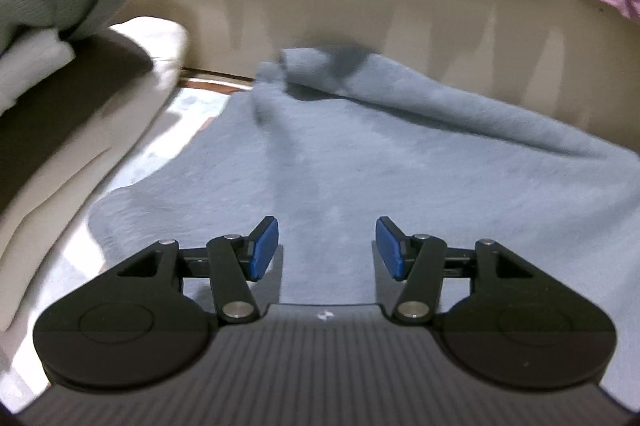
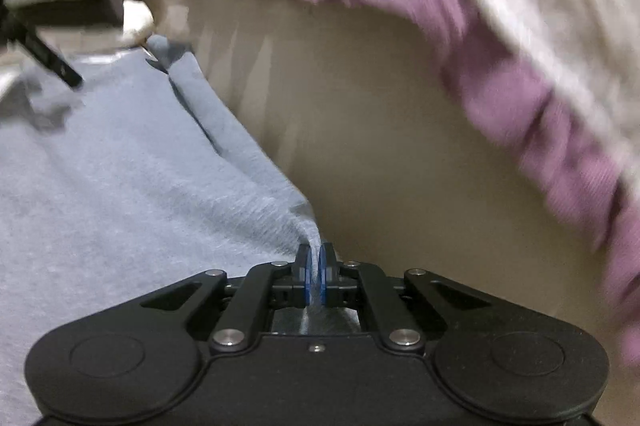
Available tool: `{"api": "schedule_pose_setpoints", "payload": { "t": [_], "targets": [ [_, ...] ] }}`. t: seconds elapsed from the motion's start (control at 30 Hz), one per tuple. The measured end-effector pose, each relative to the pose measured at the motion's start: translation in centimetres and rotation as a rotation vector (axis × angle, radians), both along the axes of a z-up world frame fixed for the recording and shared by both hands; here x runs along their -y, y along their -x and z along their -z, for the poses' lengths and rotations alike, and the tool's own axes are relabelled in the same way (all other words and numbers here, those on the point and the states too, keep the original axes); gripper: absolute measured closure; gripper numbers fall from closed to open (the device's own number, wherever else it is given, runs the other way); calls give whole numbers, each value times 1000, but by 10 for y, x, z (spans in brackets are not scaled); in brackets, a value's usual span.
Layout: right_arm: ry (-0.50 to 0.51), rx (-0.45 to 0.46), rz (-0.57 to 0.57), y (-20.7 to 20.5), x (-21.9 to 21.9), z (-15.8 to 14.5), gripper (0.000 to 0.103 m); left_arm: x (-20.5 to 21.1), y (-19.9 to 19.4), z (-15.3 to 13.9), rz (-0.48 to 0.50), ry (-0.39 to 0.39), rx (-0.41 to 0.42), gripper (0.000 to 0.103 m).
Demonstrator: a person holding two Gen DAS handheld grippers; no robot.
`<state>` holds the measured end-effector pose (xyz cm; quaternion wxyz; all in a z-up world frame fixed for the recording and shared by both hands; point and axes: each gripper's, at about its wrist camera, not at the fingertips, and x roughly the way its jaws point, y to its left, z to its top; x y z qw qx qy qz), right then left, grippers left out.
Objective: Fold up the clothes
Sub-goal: 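Pinch the garment side with the right gripper and fold it inward, then release the fabric with the right gripper and lift both grippers away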
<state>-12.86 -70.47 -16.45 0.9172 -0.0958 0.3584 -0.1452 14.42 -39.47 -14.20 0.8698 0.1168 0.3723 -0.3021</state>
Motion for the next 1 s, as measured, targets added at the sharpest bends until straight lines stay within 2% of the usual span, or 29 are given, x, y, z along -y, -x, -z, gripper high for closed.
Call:
{"api": "schedule_pose_setpoints", "payload": {
  "t": [0.13,0.2,0.27,0.3,0.33,0.37,0.43,0.53,0.57,0.63,0.7,0.8,0.83,0.9,1.0],
  "targets": [
    [18,-57,56,-15,6,11,100,-14,-9,6,-38,-21,40,50],
    [27,-85,84,-22,9,17,99,-22,-14,8,-78,-6,26,50],
    [35,-113,112,-29,11,22,92,-33,-16,9,-125,11,13,50],
    [3,-121,128,-28,14,18,92,-40,-16,9,-151,19,7,50],
    [-18,-129,151,-26,16,12,86,-47,-15,10,-174,27,1,50],
    [-36,-133,181,-22,14,2,71,-54,-14,10,-195,37,-17,50],
    [-88,-120,208,-12,8,-20,63,-67,-8,11,-207,62,-74,50],
    [-255,-66,132,4,-6,-57,61,-82,1,15,-192,94,-161,53],
    [-345,-43,103,8,-9,-72,60,-82,4,20,-153,84,-219,60],
    [-547,-11,75,22,-3,-97,59,-83,13,25,-154,92,-269,78],
    [-793,22,60,35,2,-121,59,-85,23,30,-155,101,-318,78],
    [-874,-21,-43,49,-29,-156,59,-81,41,21,-149,83,-285,77],
    [-869,-52,-58,48,-43,-161,59,-78,46,16,-143,67,-273,77],
    [-964,-80,-67,60,-65,-178,59,-70,54,-8,-86,48,-255,76],
    [-1058,-48,-82,79,-89,-217,59,-54,65,-58,52,4,-186,71]
  ]
}}
